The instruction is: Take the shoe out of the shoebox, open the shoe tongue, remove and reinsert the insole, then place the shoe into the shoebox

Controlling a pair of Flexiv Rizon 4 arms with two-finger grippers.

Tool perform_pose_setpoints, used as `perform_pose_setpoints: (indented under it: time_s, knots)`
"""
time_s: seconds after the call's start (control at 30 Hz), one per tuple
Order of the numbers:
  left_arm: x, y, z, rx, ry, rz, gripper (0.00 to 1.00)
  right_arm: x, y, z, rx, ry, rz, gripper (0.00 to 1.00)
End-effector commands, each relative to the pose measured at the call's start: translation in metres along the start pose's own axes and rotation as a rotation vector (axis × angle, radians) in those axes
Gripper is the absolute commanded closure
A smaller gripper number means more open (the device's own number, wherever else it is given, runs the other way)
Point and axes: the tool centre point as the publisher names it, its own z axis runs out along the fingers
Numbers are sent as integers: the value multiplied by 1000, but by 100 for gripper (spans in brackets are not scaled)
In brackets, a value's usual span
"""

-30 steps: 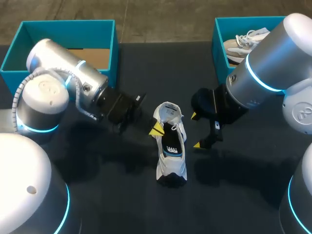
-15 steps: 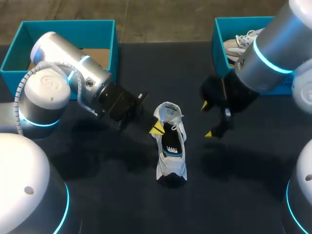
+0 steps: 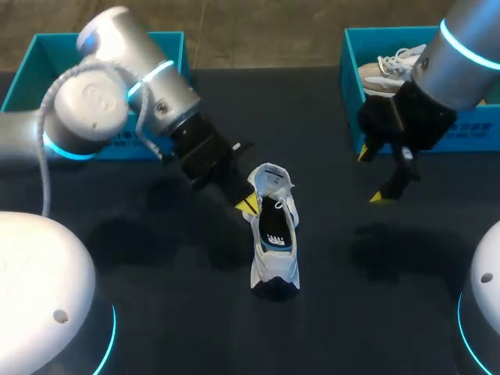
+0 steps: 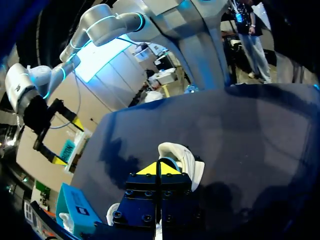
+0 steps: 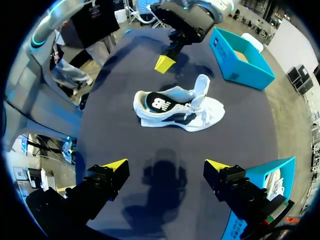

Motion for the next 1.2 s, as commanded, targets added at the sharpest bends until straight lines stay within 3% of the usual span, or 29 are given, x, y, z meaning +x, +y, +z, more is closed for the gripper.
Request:
perform_pose_setpoints:
  time_s: [0.03,0.3,0.63,0.9,1.2]
  knots:
    - [-14,11,-5,13,268,17,100,4,-9,-15,-6,4,5,0]
    - [-26,14,-7,22,423,53,100,3,-23,-33,-29,15,43,0]
    - [-32,23,2,39,573,103,100,0,-26,-45,-56,18,42,0]
    - [-20,22,13,-34,578,95,100,0,-26,-45,-56,18,42,0]
    - [-20,22,13,-34,578,95,100,0,-26,-45,-56,18,42,0]
